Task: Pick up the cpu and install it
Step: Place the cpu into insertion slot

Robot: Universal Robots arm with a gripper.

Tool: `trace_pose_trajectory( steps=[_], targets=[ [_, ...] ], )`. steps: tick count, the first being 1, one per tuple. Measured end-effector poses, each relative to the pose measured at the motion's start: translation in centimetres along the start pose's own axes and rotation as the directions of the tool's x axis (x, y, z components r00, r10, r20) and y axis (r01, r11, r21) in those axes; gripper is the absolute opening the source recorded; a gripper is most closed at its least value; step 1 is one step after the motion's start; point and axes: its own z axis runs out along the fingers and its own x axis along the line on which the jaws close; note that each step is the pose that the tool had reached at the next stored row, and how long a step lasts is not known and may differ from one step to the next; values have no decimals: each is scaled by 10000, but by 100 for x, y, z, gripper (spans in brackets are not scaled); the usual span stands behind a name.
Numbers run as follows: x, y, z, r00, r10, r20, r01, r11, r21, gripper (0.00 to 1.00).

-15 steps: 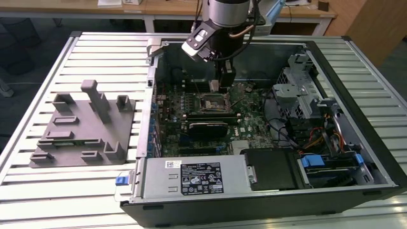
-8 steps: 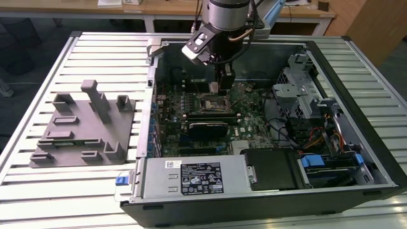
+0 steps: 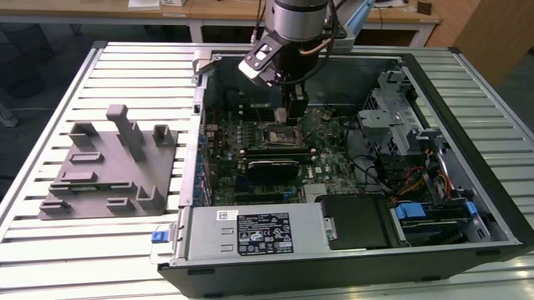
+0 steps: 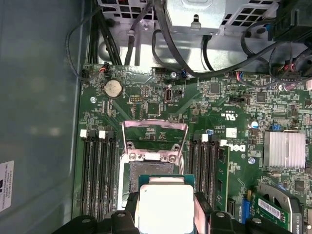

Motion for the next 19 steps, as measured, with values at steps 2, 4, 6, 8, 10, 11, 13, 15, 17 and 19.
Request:
trace_pose_trajectory(
  steps=[2, 4, 6, 8, 10, 11, 13, 15, 17, 19],
  targets=[
    [0, -1, 8, 10000, 0, 3, 0, 10000, 2, 53],
    [0, -2, 19, 10000, 0, 2, 0, 10000, 2, 53],
    [1, -5, 32, 10000, 2, 4, -2, 10000, 2, 53],
    [1, -8, 50, 10000, 0, 3, 0, 10000, 2, 53],
    [2, -10, 74, 10000, -1, 3, 1, 10000, 2, 53],
    [2, -12, 91, 10000, 0, 2, 0, 10000, 1, 53],
    [3, -14, 121, 10000, 0, 3, 0, 10000, 2, 53],
    [5, -18, 141, 10000, 1, 3, -1, 10000, 2, 53],
    [5, -33, 147, 10000, 1, 5, -1, 10000, 3, 53],
    [6, -38, 158, 10000, 0, 2, 0, 10000, 1, 53]
  ],
)
